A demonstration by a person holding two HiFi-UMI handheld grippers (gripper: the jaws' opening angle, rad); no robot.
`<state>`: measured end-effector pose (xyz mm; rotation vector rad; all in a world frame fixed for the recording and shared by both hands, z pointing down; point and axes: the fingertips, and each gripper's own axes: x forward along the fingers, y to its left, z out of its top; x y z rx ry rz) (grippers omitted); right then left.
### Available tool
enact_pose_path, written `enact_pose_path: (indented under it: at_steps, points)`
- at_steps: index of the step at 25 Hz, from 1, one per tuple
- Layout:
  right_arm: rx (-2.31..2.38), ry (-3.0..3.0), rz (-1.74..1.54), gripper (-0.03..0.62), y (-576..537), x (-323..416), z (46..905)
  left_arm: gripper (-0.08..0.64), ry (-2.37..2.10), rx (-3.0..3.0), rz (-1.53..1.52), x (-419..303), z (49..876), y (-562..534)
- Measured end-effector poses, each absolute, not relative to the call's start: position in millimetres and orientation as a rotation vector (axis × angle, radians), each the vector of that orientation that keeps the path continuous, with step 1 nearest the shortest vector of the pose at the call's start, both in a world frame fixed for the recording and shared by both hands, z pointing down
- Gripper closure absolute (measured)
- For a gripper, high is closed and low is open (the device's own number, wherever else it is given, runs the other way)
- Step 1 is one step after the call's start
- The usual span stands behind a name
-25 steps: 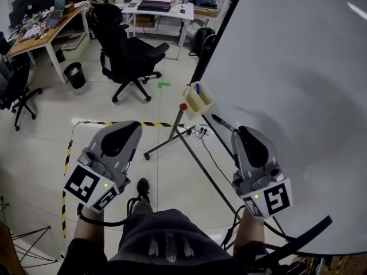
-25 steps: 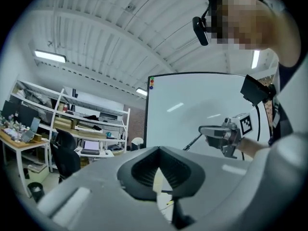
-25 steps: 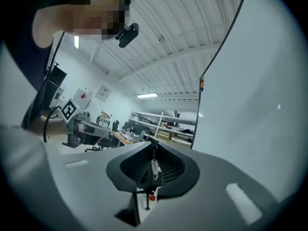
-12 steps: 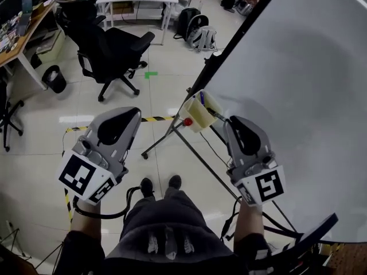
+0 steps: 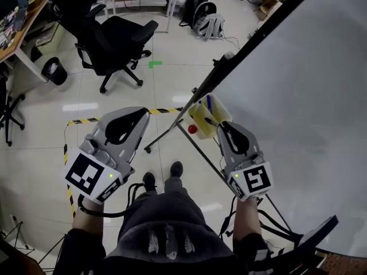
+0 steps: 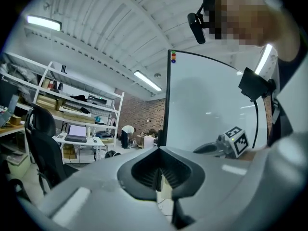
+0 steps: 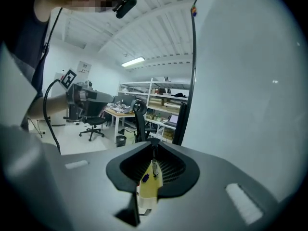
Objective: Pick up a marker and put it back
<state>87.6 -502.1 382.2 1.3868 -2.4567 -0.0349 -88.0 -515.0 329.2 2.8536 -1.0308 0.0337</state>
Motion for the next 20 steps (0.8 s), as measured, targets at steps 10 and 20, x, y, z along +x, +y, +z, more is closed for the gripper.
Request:
enact_pose_path:
  at_steps: [10,20]
  points:
    - [1.327,-2.38,0.126,0.551,-513.6,92.9,448.2,0.554,-0.999,2.818,0.039,-70.4,348.5,-537.5]
    - [1.323,-2.368,0.14,0.548,-517.8,91.2,454.0,0.554,-0.984,2.814,0.017,-69.0,345.8,-541.5]
